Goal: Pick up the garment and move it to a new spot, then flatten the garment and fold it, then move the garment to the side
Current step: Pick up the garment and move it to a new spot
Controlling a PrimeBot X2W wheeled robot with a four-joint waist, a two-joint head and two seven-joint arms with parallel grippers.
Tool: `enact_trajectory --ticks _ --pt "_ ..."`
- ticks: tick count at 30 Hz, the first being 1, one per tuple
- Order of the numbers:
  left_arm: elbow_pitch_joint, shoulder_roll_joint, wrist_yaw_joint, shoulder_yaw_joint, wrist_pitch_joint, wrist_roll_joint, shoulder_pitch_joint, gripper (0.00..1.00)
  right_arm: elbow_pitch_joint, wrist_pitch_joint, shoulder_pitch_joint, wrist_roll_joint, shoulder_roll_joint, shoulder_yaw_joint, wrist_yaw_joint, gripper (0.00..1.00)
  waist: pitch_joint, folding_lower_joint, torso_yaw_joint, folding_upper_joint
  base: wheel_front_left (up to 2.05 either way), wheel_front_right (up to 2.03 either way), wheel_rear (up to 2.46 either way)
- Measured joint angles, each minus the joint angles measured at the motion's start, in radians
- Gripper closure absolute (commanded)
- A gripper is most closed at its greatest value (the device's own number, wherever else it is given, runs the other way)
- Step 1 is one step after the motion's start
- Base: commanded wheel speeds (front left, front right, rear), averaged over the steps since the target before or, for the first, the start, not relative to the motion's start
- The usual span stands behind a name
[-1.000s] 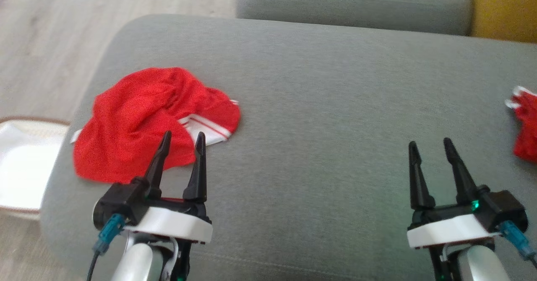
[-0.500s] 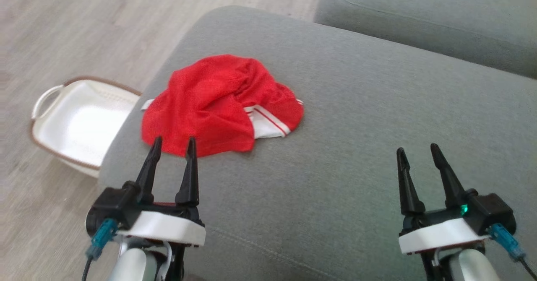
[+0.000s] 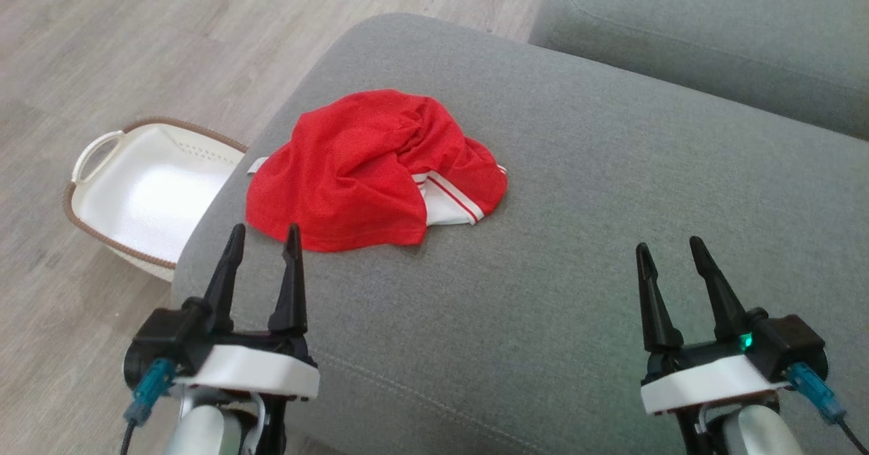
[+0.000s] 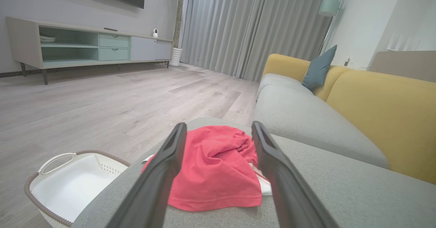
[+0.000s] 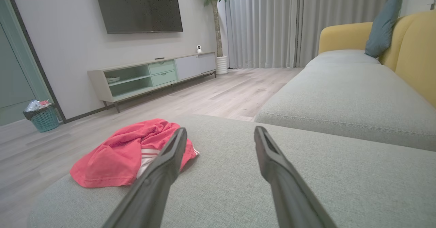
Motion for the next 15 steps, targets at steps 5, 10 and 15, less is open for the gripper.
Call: enact_trajectory --ticks 5,10,15 --pt "-0.011 -0.001 0.0 0.032 0.0 0.0 -0.001 0.0 -0.001 0.0 -0.001 0.001 0.0 -0.003 0.0 0.0 0.02 0.0 -0.019 0.0 0.0 0.0 0.0" --pt "0.007 -0.001 -0.003 0.114 0.0 0.001 -0.012 0.0 -0.001 0.0 -0.006 -0.025 0.001 -0.049 0.0 0.0 0.052 0.0 -0.051 0.0 0.0 0.0 0.0" --pt "0.096 0.009 -0.048 0.171 0.0 0.033 -0.102 0.0 -0.014 0.0 -0.062 -0.059 0.001 -0.105 0.0 0.0 0.109 0.0 -0.08 0.0 0.0 0.0 0.0"
